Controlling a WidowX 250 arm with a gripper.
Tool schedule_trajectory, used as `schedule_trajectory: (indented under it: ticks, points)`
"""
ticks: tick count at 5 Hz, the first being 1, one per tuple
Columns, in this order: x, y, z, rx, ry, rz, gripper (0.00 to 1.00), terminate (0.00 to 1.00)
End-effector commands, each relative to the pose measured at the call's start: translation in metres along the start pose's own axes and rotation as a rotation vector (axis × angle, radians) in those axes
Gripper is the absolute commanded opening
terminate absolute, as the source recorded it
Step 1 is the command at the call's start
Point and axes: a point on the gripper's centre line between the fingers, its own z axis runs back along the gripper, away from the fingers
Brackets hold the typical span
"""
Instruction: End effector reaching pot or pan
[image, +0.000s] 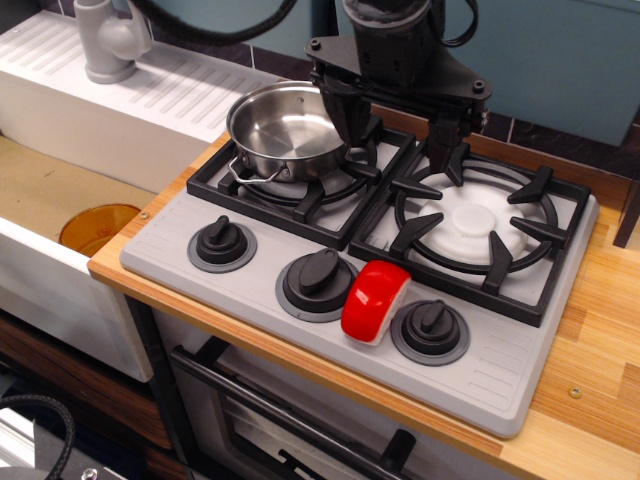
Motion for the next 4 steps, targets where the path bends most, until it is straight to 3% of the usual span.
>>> schedule_trajectory:
  ticks: [1, 2, 4]
  points:
    - [0.000, 0.000, 0.000, 0.000, 0.000, 0.000, 1.00, 0.00]
    - [0.008, 0.000, 0.001, 0.007, 0.000, 0.013, 1.00, 0.00]
    - [0.038, 0.010, -0.021, 0.032, -0.044, 0.022, 1.00, 0.00]
